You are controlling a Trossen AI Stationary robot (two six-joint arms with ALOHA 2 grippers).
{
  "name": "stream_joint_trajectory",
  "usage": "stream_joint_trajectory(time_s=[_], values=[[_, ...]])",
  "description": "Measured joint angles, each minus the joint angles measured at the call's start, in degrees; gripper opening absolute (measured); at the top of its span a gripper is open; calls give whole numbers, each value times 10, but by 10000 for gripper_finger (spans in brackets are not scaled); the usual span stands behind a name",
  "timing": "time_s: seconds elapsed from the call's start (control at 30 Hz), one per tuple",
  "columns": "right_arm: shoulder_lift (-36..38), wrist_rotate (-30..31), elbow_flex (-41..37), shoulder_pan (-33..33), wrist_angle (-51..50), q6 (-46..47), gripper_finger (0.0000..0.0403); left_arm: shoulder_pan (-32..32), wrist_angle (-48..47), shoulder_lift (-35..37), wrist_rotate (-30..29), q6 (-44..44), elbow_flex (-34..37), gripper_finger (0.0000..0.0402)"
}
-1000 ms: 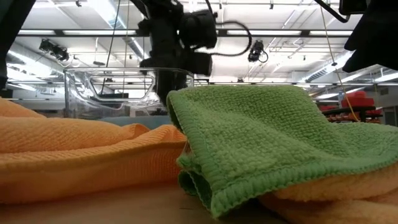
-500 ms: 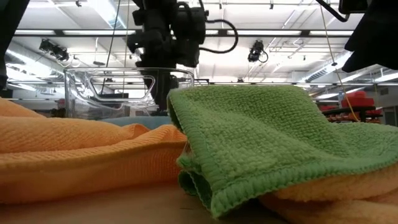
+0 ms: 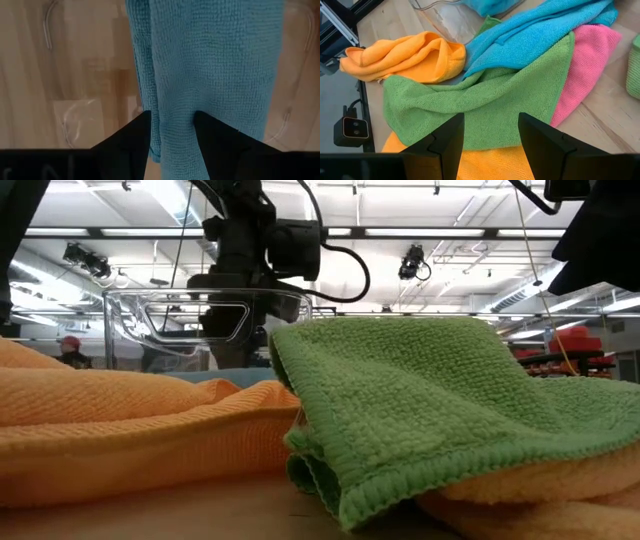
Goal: Fold microfiber towels
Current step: Put the left blue towel into the transparent bin
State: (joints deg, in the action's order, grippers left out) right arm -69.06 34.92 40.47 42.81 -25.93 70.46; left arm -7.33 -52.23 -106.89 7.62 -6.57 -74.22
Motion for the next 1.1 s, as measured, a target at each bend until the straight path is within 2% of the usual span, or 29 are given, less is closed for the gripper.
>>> stream_joint_trajectory(time_s=[0.43, 0.7, 0.9, 1.1], values=[[0, 0, 0, 0, 0, 0, 196, -23, 17, 1, 25, 24, 0, 104], [0, 0, 0, 0, 0, 2, 196, -25, 30, 1, 40, 25, 0, 87], [0, 0, 0, 0, 0, 0, 196, -31, 29, 1, 8, 23, 0, 83], [0, 0, 0, 0, 0, 0, 196, -12, 28, 1, -35, -4, 0, 101]])
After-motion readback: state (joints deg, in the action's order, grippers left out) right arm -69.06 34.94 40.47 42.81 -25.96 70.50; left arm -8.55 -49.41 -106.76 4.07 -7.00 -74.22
